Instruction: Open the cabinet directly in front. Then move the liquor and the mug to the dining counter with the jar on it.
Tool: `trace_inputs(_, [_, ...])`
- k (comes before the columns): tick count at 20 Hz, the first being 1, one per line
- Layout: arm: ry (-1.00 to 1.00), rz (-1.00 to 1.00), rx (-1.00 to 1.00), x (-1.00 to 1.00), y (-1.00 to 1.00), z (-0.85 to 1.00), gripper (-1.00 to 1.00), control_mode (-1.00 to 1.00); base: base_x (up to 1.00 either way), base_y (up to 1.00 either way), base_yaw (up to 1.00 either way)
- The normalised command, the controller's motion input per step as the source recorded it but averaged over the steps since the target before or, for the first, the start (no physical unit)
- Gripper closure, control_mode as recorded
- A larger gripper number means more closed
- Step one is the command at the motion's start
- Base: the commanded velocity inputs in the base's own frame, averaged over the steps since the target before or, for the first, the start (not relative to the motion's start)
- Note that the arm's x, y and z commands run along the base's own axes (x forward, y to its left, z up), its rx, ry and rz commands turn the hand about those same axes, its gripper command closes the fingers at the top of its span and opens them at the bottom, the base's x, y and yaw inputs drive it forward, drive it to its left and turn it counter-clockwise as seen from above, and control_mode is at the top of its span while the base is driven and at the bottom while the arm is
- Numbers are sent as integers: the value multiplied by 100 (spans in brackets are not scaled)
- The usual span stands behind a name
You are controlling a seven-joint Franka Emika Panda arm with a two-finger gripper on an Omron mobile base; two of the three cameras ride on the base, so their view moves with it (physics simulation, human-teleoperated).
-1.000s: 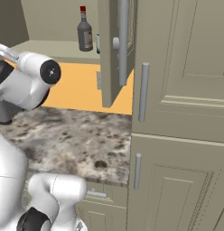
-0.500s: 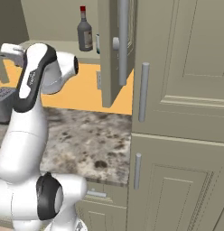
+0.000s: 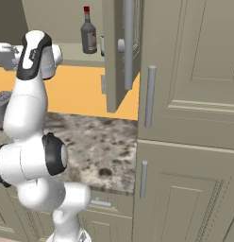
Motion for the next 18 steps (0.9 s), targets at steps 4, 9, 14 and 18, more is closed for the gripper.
trace_inputs(4, [-29, 0, -17, 0, 100, 0, -100, -100, 0, 0, 0])
trace_inputs(9, [-23, -16, -7, 0, 82, -20, -100, -100, 0, 0, 0])
trace_inputs(14, [0, -5, 0, 1, 2, -3, -100, -100, 0, 0, 0])
trace_inputs(18, [-1, -1, 0, -15, -34, 4, -100, -100, 0, 0, 0])
